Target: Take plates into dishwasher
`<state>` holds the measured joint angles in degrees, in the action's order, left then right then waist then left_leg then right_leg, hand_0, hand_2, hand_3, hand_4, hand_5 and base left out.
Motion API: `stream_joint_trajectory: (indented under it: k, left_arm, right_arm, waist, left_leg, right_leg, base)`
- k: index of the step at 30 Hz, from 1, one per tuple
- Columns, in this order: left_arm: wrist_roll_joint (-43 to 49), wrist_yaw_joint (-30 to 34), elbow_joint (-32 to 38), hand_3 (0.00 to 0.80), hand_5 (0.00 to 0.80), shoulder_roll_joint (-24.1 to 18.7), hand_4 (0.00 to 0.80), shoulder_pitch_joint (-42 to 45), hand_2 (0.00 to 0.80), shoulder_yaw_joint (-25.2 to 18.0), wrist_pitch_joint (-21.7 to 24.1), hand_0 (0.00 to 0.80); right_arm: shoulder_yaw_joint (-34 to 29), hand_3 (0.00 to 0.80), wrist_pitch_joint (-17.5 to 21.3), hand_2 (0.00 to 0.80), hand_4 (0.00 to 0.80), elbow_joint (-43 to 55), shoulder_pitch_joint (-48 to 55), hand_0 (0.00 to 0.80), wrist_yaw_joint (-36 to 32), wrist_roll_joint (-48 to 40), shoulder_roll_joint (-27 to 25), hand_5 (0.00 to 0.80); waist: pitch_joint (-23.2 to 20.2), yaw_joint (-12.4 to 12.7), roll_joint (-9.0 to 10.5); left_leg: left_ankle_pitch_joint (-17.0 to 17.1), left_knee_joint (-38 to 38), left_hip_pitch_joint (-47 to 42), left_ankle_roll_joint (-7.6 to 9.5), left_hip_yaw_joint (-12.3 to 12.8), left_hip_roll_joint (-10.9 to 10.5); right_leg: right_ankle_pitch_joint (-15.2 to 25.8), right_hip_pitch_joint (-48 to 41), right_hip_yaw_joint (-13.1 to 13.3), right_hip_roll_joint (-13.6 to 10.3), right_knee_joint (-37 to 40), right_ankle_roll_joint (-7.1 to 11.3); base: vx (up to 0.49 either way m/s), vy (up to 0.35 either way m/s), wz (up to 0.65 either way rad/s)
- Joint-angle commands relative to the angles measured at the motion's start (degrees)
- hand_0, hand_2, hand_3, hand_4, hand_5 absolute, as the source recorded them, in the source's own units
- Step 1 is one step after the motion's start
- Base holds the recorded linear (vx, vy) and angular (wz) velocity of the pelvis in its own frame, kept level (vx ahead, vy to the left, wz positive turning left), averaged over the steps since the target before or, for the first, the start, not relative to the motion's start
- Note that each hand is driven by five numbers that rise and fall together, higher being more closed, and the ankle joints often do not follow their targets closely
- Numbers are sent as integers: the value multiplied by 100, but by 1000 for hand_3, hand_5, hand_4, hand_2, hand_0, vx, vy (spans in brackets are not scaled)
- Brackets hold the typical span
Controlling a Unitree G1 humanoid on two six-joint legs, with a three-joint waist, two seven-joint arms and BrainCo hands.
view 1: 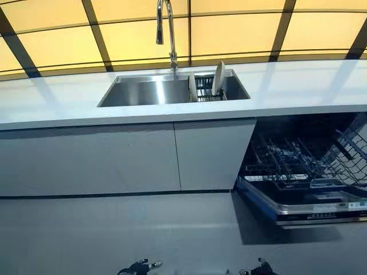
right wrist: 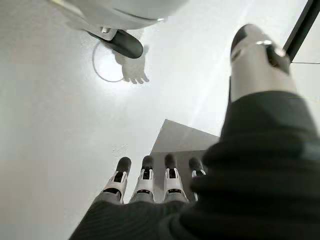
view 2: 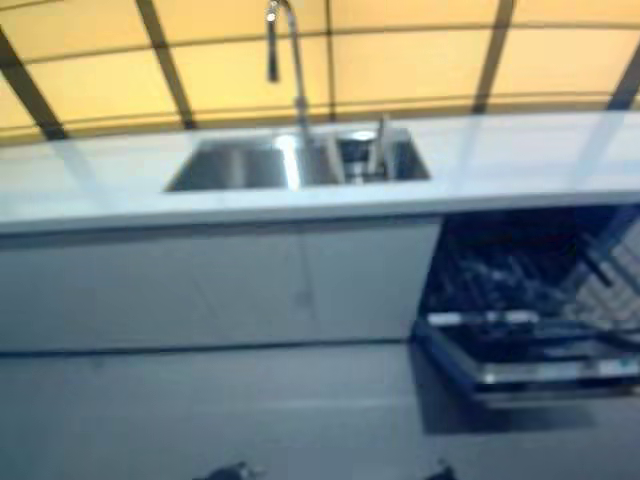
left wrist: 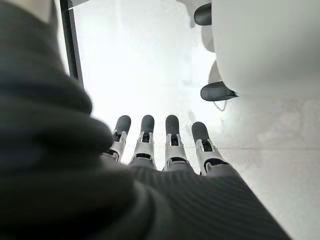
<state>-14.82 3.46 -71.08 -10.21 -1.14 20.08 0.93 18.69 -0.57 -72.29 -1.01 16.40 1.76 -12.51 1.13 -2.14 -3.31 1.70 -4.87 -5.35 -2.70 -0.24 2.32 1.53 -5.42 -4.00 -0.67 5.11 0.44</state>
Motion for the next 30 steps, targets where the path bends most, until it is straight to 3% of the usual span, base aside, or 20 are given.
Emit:
stream_joint_trajectory:
  k: [1, 12, 30]
  left_arm:
    - [-39, -226, -100, 0, 0, 48, 0, -274, 0, 120, 104, 0]
    - [-14, 185, -293, 0, 0, 146, 0, -332, 0, 91, -168, 0]
    - [133, 43, -365, 0, 0, 131, 0, -320, 0, 68, -209, 0]
  right_arm:
    - [148, 0, 206, 0, 0, -52, -329, 0, 164, 191, 111, 0]
    - [312, 0, 134, 0, 0, -32, -397, 0, -99, 476, 137, 0]
    - [358, 0, -127, 0, 0, -145, -475, 0, -474, 415, 189, 0]
  waist:
    - [217, 172, 339]
    - [224, 172, 404]
    - [261, 227, 439]
  left_leg:
    - [-160, 17, -27, 532, -299, -624]
    - [-168, -10, -78, 540, -273, -604]
    - [-167, -13, -116, 554, -267, -587]
  right_leg:
    - [213, 114, 117, -122, -103, 269]
    - [218, 78, 136, -111, -96, 254]
    - [178, 27, 92, -110, -137, 237]
  base:
    - [0, 0, 0]
    - [1, -3, 1]
    - [4, -2, 0]
